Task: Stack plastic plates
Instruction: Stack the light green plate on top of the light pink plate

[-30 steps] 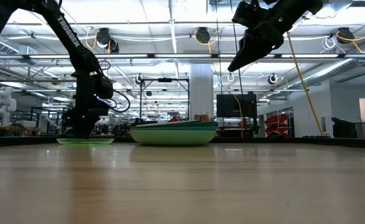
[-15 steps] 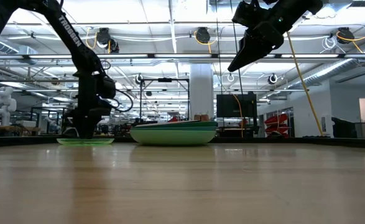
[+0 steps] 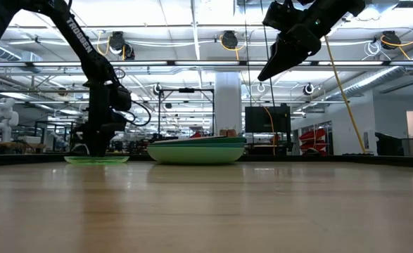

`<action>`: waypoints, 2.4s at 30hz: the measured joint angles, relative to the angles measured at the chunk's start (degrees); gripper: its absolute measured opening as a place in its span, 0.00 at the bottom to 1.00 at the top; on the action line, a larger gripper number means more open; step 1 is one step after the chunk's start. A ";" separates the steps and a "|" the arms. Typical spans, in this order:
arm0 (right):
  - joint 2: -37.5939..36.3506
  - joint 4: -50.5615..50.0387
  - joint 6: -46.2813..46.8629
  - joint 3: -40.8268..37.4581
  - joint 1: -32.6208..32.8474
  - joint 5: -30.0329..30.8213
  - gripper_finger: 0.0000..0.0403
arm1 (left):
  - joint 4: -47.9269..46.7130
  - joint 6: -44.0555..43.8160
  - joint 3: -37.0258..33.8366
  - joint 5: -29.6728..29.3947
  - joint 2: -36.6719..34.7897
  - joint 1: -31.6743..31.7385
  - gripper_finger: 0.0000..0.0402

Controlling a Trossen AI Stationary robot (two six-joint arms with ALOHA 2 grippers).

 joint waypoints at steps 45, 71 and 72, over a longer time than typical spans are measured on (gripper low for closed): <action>0.00 -0.03 0.17 0.00 0.01 0.00 0.25 | 2.71 -0.90 -4.22 0.31 -0.39 0.00 0.45; 0.00 -0.03 0.24 0.00 0.00 0.00 0.25 | 1.07 0.22 -1.97 -0.11 0.13 0.00 0.23; 0.00 -0.03 0.24 0.00 0.00 0.00 0.25 | 1.05 0.22 -1.97 -0.11 0.13 0.00 0.23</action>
